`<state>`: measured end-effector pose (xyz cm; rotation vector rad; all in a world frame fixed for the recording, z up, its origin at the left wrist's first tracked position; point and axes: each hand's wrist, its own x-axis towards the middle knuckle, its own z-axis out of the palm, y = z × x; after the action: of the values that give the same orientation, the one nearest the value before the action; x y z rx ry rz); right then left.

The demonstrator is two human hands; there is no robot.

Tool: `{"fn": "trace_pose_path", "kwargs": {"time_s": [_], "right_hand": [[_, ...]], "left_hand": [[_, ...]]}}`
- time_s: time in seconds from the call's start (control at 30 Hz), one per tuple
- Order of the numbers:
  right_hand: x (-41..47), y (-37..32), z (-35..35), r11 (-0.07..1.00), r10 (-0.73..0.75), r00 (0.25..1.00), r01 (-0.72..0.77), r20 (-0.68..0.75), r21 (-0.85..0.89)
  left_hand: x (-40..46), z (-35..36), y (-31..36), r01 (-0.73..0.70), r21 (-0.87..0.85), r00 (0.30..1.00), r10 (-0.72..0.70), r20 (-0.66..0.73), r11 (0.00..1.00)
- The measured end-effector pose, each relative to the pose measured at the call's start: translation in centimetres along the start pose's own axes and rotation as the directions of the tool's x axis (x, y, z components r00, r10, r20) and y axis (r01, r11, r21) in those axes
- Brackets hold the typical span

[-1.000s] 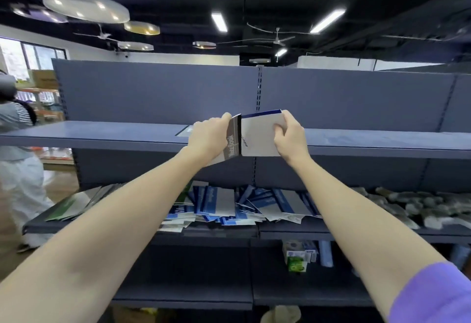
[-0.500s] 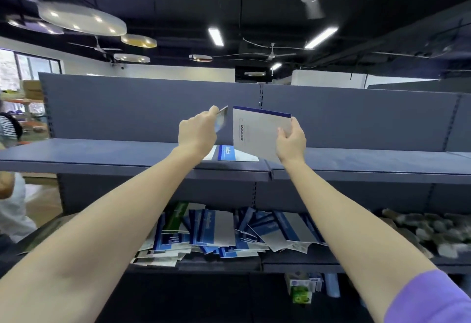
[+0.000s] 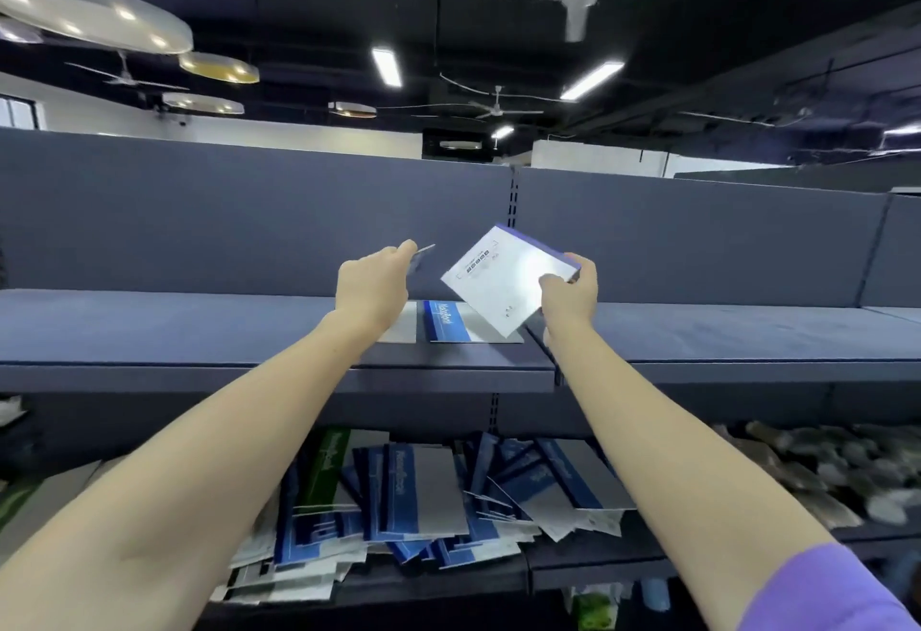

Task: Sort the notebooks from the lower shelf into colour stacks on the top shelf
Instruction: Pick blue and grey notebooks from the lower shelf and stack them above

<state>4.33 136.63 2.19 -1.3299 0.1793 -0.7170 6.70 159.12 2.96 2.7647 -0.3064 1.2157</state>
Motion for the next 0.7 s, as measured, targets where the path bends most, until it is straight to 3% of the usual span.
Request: {"fn": "trace_pose_path", "kwargs": {"time_s": [0.07, 0.17, 0.27, 0.4, 0.47, 0.57, 0.7], "right_hand": [[0.6, 0.9, 1.0, 0.995, 0.097, 0.995, -0.097, -0.003, 0.003], [1.2, 2.6, 2.3, 0.969, 0.201, 0.979, -0.197, 0.012, -0.149], [1.5, 4.0, 3.2, 0.913, 0.217, 0.976, -0.201, 0.007, -0.355], [2.0, 5.2, 3.8, 0.897, 0.207, 0.978, -0.197, -0.018, -0.395], [2.0, 5.1, 3.9, 0.906, 0.125, 0.991, -0.131, -0.042, -0.403], [1.9, 4.2, 4.1, 0.896, -0.136, 0.990, 0.105, -0.041, -0.431], [2.3, 2.9, 4.3, 0.739, -0.407, 0.910, 0.377, 0.076, -0.559]], "left_hand": [[0.4, 1.3, -0.8, -0.020, -0.005, 1.000, 0.020, 0.019, 1.000], [0.7, 3.0, -1.9, -0.088, 0.022, 0.995, 0.086, 0.049, 0.996], [0.8, 4.3, -2.7, -0.159, 0.049, 0.985, 0.154, 0.083, 0.986], [0.8, 5.2, -3.2, -0.234, 0.077, 0.966, 0.223, 0.128, 0.969], [0.7, 5.6, -3.3, -0.257, 0.073, 0.957, 0.243, 0.161, 0.964], [0.6, 6.1, -3.2, -0.280, 0.051, 0.942, 0.264, 0.209, 0.959], [0.5, 6.5, -3.4, -0.273, 0.001, 0.935, 0.265, 0.235, 0.962]]}}
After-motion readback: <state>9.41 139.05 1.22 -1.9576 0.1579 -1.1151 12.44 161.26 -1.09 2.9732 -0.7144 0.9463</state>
